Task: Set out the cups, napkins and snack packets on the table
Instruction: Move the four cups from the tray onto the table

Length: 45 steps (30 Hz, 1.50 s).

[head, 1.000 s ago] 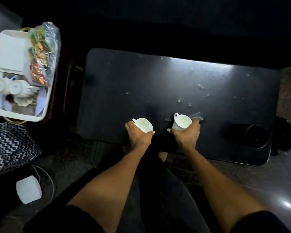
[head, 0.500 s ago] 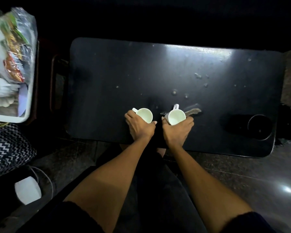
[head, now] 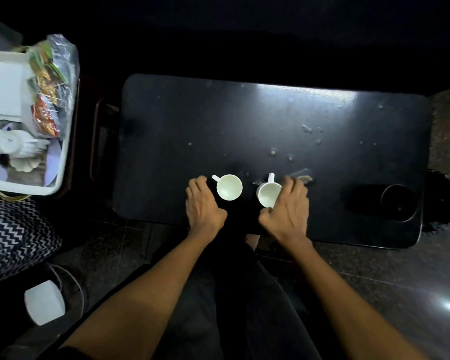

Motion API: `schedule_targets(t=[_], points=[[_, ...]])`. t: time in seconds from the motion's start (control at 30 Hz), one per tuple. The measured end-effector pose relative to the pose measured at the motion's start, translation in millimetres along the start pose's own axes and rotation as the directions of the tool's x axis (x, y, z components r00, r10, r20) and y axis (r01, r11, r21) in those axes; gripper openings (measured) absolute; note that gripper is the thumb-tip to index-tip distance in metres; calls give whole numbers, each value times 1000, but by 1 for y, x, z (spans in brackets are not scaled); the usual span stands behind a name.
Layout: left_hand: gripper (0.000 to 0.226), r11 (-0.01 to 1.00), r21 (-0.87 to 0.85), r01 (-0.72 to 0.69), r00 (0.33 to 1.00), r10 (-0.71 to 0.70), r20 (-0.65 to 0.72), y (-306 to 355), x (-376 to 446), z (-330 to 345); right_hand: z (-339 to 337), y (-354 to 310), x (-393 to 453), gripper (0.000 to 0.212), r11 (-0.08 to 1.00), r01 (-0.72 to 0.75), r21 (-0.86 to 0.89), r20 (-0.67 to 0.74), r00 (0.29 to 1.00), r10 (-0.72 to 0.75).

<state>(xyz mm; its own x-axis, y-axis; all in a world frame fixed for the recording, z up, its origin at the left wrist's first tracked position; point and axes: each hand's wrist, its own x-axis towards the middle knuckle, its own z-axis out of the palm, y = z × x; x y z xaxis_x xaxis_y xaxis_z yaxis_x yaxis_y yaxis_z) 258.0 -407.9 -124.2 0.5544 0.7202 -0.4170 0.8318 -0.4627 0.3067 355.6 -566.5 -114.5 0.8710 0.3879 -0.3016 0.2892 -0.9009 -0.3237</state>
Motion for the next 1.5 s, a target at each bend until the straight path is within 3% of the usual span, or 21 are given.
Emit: schedule_targets(t=[0.1, 0.2, 0.3, 0.47, 0.6, 0.7, 0.83, 1.5], points=[[99, 949, 116, -294, 956, 293, 22, -8, 9, -6, -12, 15, 11, 90, 912, 379, -157, 188, 918, -349], [102, 825, 264, -499, 864, 453, 220, -6, 24, -11, -16, 20, 25, 90, 819, 530, -219, 419, 809, -412], [90, 769, 367, -523, 847, 421, 325, 0, 34, -13, -18, 21, 36, 86, 783, 567, -256, 460, 784, -417], [60, 800, 407, -441, 890, 330, 315, 1, 38, -14, -16, 21, 40, 82, 843, 446, -302, 316, 881, -353], [79, 831, 355, -428, 895, 334, 297, -2, 36, -11, -13, 21, 35, 77, 887, 354, -295, 222, 929, -297], [96, 834, 249, -493, 852, 406, 329, -2, 35, -12, -12, 19, 31, 75, 898, 321, -300, 216, 940, -264], [87, 813, 199, -547, 816, 466, 342, -1, 37, -14, -12, 19, 25, 76, 919, 278, -279, 202, 953, -227], [89, 813, 215, -541, 815, 445, 370, 1, 38, -18, -11, 17, 15, 82, 943, 196, -270, 201, 969, -144]])
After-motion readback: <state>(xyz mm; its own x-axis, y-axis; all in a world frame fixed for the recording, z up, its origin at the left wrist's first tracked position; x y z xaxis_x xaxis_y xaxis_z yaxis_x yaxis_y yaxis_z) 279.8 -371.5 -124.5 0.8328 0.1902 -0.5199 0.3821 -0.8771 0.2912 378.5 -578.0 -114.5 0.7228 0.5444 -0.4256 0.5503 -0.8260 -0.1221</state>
